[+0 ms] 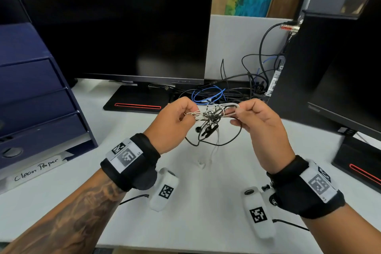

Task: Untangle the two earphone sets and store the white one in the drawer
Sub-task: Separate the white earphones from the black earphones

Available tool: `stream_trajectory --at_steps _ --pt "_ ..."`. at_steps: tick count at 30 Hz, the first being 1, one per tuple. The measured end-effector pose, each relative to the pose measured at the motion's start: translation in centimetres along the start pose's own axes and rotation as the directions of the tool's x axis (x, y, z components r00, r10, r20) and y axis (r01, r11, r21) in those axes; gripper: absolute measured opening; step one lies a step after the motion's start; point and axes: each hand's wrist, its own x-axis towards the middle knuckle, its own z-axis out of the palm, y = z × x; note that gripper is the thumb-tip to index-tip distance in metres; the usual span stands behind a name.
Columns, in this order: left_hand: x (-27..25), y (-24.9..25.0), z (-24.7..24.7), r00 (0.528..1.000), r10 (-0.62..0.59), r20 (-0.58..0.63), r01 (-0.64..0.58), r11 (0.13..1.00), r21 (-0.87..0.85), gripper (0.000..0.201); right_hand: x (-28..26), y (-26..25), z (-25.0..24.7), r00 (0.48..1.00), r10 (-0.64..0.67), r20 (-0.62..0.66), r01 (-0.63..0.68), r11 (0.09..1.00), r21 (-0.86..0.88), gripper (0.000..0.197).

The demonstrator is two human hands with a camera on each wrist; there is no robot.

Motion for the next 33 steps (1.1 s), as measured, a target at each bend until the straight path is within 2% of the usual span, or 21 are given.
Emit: stream_trajectory --at_steps 4,6,10,15,21,26,30,33 --pt "0.0 -0.3 -0.1 1.0 0.01 -0.005 -0.009 0.999 0.031 0.014 -0.1 0.0 0.2 0.999 0.007 0.039 -0.008 1.0 0.027 0.016" --pt "0.1 -0.4 -0.2 1.0 0.017 -0.001 -0.017 0.999 0.028 0.014 0.0 -0.1 0.1 1.0 0.002 0.021 -0.002 1.0 0.016 0.012" --pt "0.0 -0.3 0.1 0.999 0.026 0.036 -0.027 0.999 0.034 0.013 -0.1 -0.1 0.3 1.0 0.028 -0.007 -0.028 1.0 -0.008 0.017" --pt "-0.1 -0.9 0.6 0.998 -0.003 0.061 0.001 1.0 0.024 0.015 -0.2 -0.2 0.3 0.996 0.034 0.077 -0.029 0.997 -0.073 0.011" --pt "-0.4 0.5 1.1 0.996 0.081 -0.027 -0.082 0.996 -0.047 0.015 -0.2 0.1 0.1 0.987 0.121 0.108 -0.115 0.992 -0.058 0.013" --pt "-0.4 -0.6 1.4 0.995 0.024 0.1 -0.024 1.0 0.004 0.023 -0.2 -0.3 0.2 0.986 0.12 0.119 -0.12 0.993 -0.008 0.012" --pt "-0.4 -0.5 1.3 0.993 0.05 0.105 -0.055 0.998 0.038 0.007 -0.2 -0.4 0.0 0.984 0.121 0.128 -0.125 0.992 0.02 0.01" --pt "-0.2 -0.7 0.6 0.996 0.074 0.056 -0.078 0.994 0.077 0.005 0.0 -0.4 -0.3 0.989 0.104 0.101 -0.104 0.995 -0.002 0.008"
